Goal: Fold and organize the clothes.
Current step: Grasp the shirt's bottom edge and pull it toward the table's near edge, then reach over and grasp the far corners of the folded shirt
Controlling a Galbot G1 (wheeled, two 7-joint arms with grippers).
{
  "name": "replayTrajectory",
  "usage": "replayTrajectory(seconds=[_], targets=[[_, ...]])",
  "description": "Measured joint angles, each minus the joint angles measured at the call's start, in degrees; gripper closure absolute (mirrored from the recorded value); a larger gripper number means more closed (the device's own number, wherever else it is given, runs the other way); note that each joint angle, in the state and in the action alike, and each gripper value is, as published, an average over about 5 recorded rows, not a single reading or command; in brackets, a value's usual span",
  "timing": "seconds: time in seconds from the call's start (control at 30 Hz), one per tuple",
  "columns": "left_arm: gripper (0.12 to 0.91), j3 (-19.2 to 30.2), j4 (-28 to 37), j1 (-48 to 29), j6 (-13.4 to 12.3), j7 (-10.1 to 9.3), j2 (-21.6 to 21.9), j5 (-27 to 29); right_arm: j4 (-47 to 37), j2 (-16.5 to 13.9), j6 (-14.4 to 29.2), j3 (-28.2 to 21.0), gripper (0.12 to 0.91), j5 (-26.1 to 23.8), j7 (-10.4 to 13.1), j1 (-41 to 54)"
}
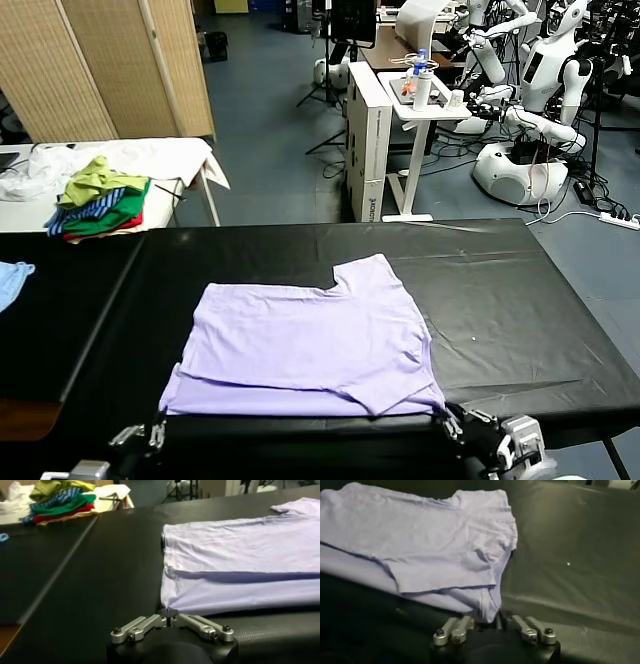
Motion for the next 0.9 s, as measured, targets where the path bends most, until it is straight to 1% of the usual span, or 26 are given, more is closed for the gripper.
replayTrajectory(seconds=[0.07,0.1,0.17,0.27,0.4,0.43,0.53,0.6,0.73,0.83,0.9], targets=[[0.195,-0.50,-0.99,0.39,0.98,-0.14,-0.10,-0.40,-0.33,-0.56,1.17,0.49,0.120,2.24,0.48,1.98],[0.163,-0.78,-1.51,0.45,1.44,-0.03,-0.15,-0.78,-0.77,-0.91,1.96,0.52,0.119,3.13,0.68,3.33],[0.134,-1.47,-2.55,0.23,2.17,0.41,-0.19,-1.94,-2.23,-1.66,3.30,0.08,0.119,4.13,0.91,6.55],[0.125,-2.53,-3.57,-0.96,2.36,0.73,0.24,-5.07,-5.88,-2.72,4.11,-1.95,0.118,4.66,1.58,13.02],[0.123,-2.72,-3.17,-4.95,2.69,-0.76,1.82,-11.33,-12.73,-3.30,3.90,-7.16,0.118,4.90,2.35,23.63],[0.123,-2.50,-2.72,-6.50,2.85,-0.96,2.36,-13.13,-14.57,-3.32,3.75,-8.79,0.118,4.91,2.46,26.35],[0.123,-1.28,-0.38,-12.31,2.86,-0.77,4.37,-18.72,-19.85,-3.22,3.14,-13.92,0.118,4.88,2.65,34.30],[0.123,-0.11,1.81,-16.68,3.19,-1.11,5.92,-22.42,-23.13,-2.98,2.68,-17.26,0.118,4.87,2.68,39.23],[0.123,2.56,6.78,-25.22,5.55,-2.61,9.14,-28.83,-29.34,-2.05,2.25,-23.08,0.118,4.58,2.71,47.76],[0.123,4.79,10.56,-31.33,7.43,-3.17,11.84,-32.53,-33.64,-1.10,2.26,-26.46,0.118,4.18,2.74,52.56],[0.123,6.33,13.06,-35.12,8.16,-3.32,13.58,-34.13,-36.31,-0.34,2.24,-28.38,0.118,4.20,2.85,55.15]])
